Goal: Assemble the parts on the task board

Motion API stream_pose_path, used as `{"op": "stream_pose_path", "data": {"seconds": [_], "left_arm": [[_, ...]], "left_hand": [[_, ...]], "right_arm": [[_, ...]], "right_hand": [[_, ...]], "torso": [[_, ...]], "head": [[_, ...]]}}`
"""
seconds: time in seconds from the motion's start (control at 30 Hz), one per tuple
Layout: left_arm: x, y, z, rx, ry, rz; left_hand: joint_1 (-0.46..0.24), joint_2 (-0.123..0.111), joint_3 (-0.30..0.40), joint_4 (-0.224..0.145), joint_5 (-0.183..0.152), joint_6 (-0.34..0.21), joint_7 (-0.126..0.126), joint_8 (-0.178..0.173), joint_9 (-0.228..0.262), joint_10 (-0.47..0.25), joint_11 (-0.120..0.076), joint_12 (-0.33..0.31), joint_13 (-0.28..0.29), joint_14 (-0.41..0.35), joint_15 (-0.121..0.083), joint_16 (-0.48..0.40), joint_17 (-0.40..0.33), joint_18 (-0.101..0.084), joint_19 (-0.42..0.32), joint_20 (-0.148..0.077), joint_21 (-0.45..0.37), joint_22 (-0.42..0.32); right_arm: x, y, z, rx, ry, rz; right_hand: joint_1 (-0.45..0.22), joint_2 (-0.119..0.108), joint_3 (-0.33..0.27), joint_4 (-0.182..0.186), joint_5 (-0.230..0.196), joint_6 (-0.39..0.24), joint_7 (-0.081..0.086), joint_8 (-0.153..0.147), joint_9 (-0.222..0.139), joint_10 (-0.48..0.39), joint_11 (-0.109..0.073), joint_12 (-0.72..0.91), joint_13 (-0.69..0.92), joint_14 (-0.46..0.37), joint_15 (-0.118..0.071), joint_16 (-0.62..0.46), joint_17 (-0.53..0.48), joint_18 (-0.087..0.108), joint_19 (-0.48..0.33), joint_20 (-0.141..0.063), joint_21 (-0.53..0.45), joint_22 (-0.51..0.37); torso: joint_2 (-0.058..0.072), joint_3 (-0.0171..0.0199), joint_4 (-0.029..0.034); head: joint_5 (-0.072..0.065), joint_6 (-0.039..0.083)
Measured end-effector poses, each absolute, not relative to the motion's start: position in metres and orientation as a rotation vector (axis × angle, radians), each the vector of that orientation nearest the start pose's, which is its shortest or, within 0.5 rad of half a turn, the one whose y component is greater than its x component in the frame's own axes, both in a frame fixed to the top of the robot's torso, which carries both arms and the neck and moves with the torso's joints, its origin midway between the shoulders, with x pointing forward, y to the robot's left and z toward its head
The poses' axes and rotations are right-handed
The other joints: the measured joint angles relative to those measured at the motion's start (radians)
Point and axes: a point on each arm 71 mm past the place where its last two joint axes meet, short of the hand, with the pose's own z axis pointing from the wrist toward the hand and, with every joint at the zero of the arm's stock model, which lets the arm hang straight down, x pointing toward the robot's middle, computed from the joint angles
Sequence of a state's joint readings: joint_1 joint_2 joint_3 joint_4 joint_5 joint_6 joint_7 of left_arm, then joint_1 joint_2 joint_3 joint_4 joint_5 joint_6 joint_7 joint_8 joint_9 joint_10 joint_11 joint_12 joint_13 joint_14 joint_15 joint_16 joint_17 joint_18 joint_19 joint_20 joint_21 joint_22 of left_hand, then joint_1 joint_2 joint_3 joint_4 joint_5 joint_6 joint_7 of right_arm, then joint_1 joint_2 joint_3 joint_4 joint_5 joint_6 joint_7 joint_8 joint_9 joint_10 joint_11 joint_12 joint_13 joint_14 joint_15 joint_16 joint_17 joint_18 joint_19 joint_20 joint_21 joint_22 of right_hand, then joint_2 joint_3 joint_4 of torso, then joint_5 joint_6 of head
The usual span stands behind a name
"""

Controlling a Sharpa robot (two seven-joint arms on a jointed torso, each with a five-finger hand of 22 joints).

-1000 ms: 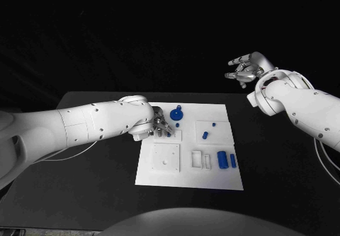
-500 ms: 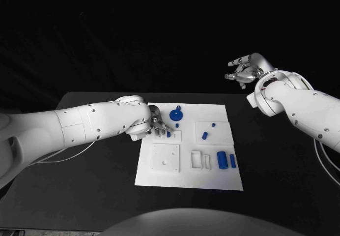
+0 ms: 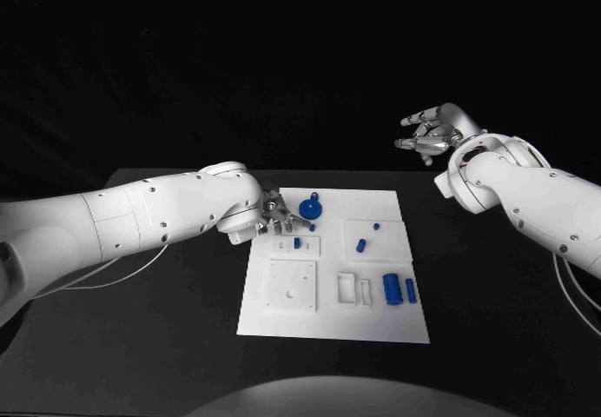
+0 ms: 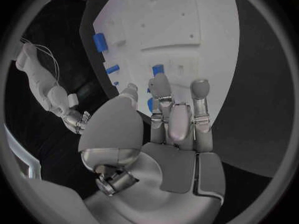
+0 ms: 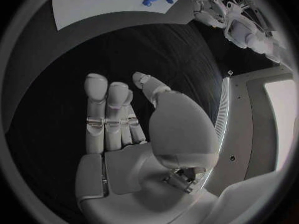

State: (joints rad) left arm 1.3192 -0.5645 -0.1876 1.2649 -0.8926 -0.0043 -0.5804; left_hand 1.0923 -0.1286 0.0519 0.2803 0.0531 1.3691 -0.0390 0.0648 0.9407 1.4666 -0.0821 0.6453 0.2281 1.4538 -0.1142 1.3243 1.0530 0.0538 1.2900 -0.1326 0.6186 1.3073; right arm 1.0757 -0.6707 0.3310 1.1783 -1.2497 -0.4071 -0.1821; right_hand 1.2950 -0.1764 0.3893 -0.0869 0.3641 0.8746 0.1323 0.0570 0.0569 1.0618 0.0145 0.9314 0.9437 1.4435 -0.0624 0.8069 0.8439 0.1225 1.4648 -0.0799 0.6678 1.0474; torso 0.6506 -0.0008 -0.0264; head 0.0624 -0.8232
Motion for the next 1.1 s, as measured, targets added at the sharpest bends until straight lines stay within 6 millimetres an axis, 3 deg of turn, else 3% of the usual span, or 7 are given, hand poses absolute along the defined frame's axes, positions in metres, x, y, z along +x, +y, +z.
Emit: {"op": "stream_pose_path", "data": {"seconds": [0.23, 0.33, 0.43, 0.57, 0.7, 0.9, 1.1], "left_arm": [[0.551, 0.182, -0.195, -0.448, 2.254, -0.353], [0.563, 0.193, -0.182, -0.482, 2.235, -0.345], [0.573, 0.201, -0.174, -0.51, 2.219, -0.336], [0.584, 0.207, -0.17, -0.53, 2.209, -0.324], [0.593, 0.208, -0.168, -0.527, 2.199, -0.31], [0.604, 0.21, -0.165, -0.491, 2.187, -0.266], [0.611, 0.214, -0.168, -0.45, 2.198, -0.22]], "left_hand": [[0.026, 0.026, -0.007, -0.061, 0.0, -0.059, 0.022, 0.0, -0.154, -0.002, 0.009, -0.023, 0.01, -0.018, 0.004, -0.021, -0.032, 0.0, -0.007, 0.007, -0.013, 0.001], [0.043, 0.059, -0.02, -0.113, 0.065, -0.08, 0.025, 0.0, -0.171, 0.002, 0.013, -0.049, 0.022, -0.033, 0.001, -0.042, -0.069, 0.0, -0.01, 0.004, -0.022, 0.001], [0.034, 0.086, -0.052, -0.156, 0.079, -0.093, 0.031, 0.0, -0.19, -0.002, 0.016, -0.085, 0.056, -0.047, 0.0, -0.047, -0.105, 0.0, -0.013, 0.002, -0.038, 0.001], [0.035, 0.101, -0.067, -0.171, 0.089, -0.197, 0.065, 0.003, -0.41, 0.002, 0.03, -0.103, 0.073, -0.061, 0.011, -0.043, -0.124, 0.0, -0.018, 0.011, -0.046, 0.001], [0.035, 0.101, -0.067, -0.171, 0.085, -0.203, 0.071, 0.003, -0.498, 0.002, 0.031, -0.103, 0.082, -0.061, 0.011, -0.035, -0.132, 0.0, -0.018, 0.011, -0.046, 0.001], [0.026, 0.064, -0.036, -0.14, 0.085, -0.203, 0.071, 0.01, -0.529, -0.002, 0.034, -0.103, 0.086, -0.061, 0.011, -0.028, -0.136, 0.0, -0.018, 0.011, -0.046, 0.001], [0.025, 0.056, -0.031, -0.136, 0.097, -0.216, 0.066, 0.063, -0.46, -0.002, 0.034, -0.101, 0.088, -0.061, 0.011, -0.013, -0.127, 0.0, -0.018, 0.011, -0.046, 0.0]], "right_arm": [[0.565, -0.25, -0.152, 0.477, 1.464, 0.62], [0.565, -0.249, -0.152, 0.476, 1.465, 0.621], [0.565, -0.25, -0.151, 0.475, 1.466, 0.622], [0.564, -0.25, -0.151, 0.473, 1.466, 0.622], [0.563, -0.25, -0.15, 0.471, 1.466, 0.626], [0.562, -0.248, -0.149, 0.467, 1.467, 0.633], [0.56, -0.245, -0.147, 0.462, 1.467, 0.645]], "right_hand": [[-0.002, 0.002, -0.004, 0.004, 0.005, 0.0, 0.0, 0.0, 0.0, 0.0, 0.0, 0.0, 0.0, 0.0, 0.0, 0.0, 0.0, 0.0, 0.0, 0.0, 0.0, -0.001], [-0.004, 0.004, -0.004, 0.004, 0.005, 0.0, 0.0, 0.0, 0.0, 0.0, 0.0, 0.0, 0.0, 0.0, 0.0, 0.0, 0.0, 0.0, 0.0, 0.0, 0.0, -0.001], [-0.004, 0.004, -0.004, 0.004, 0.005, 0.0, 0.0, 0.0, 0.0, 0.0, 0.0, 0.0, 0.0, 0.0, 0.0, -0.002, 0.0, 0.0, 0.0, 0.0, 0.0, -0.001], [-0.004, 0.004, -0.004, 0.004, 0.005, 0.0, 0.0, 0.0, 0.0, 0.0, 0.0, 0.0, 0.0, 0.0, 0.0, -0.004, 0.0, 0.0, 0.0, 0.0, 0.0, -0.002], [-0.004, 0.004, -0.004, 0.004, 0.005, 0.0, 0.0, 0.0, 0.0, 0.0, 0.0, 0.0, 0.0, 0.0, 0.0, -0.004, 0.0, 0.0, 0.0, 0.0, 0.0, -0.002], [-0.004, 0.004, -0.011, 0.006, 0.009, 0.0, 0.0, 0.0, 0.0, 0.0, 0.0, 0.0, 0.0, 0.0, 0.0, -0.004, 0.0, 0.0, 0.0, 0.0, 0.0, -0.002], [-0.004, 0.004, -0.011, 0.006, 0.016, 0.0, 0.0, 0.0, 0.0, 0.0, 0.0, 0.0, 0.0, 0.0, 0.0, -0.004, 0.0, 0.0, 0.0, 0.0, 0.0, -0.004]], "torso": [[0.001, -0.0006, -0.0013], [0.002, -0.0007, -0.0027], [0.004, -0.0006, -0.0043], [0.009, -0.0013, -0.0077], [0.014, -0.0031, -0.0115], [0.024, -0.0051, -0.0204], [0.034, -0.0055, -0.03]], "head": [[0.008, 0.022], [0.011, 0.028], [0.015, 0.034], [0.021, 0.041], [0.027, 0.047], [0.036, 0.057], [0.047, 0.067]]}}
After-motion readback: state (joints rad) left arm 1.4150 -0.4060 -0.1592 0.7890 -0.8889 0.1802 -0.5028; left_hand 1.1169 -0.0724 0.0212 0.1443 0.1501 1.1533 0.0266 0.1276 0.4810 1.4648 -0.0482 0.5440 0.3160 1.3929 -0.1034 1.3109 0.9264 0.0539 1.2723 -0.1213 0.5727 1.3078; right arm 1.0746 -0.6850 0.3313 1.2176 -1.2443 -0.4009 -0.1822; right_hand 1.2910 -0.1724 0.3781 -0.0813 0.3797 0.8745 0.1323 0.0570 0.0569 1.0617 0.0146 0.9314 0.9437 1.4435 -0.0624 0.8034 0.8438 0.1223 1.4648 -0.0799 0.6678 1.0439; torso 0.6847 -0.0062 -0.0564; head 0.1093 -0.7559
